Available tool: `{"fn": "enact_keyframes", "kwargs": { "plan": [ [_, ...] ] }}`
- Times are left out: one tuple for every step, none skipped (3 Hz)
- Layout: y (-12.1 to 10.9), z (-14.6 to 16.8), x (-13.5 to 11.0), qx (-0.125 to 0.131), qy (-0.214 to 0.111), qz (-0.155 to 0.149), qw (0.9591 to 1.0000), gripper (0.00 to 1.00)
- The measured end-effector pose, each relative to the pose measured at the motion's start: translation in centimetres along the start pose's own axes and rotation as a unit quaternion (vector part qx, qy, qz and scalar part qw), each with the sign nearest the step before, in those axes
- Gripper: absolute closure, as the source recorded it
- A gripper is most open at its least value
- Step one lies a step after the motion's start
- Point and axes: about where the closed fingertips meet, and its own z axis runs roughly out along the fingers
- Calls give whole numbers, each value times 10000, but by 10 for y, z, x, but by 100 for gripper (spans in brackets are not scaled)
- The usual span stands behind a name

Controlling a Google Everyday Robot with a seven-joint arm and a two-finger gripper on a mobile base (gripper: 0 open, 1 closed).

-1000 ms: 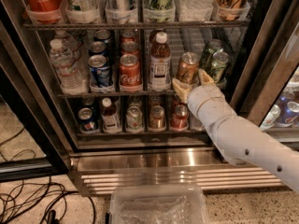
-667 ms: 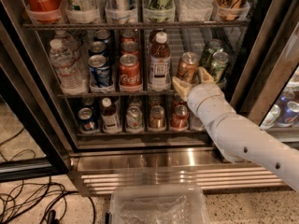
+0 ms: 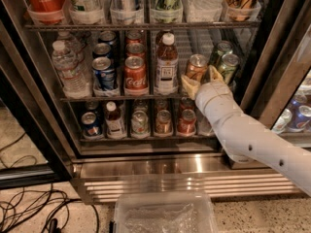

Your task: Pick orange can from middle shelf of fridge

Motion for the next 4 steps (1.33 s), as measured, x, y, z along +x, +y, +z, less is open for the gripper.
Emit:
{"fn": "enact_keyframes", "kwargs": {
  "plan": [
    [0,7,2,14,24,42,10000,37],
    [0,14,2,41,18,103,9999,37],
    [-4,19,0,88,-12,185,9998,56],
    [-4,19,0,88,-12,185,9998,79]
  ]
}}
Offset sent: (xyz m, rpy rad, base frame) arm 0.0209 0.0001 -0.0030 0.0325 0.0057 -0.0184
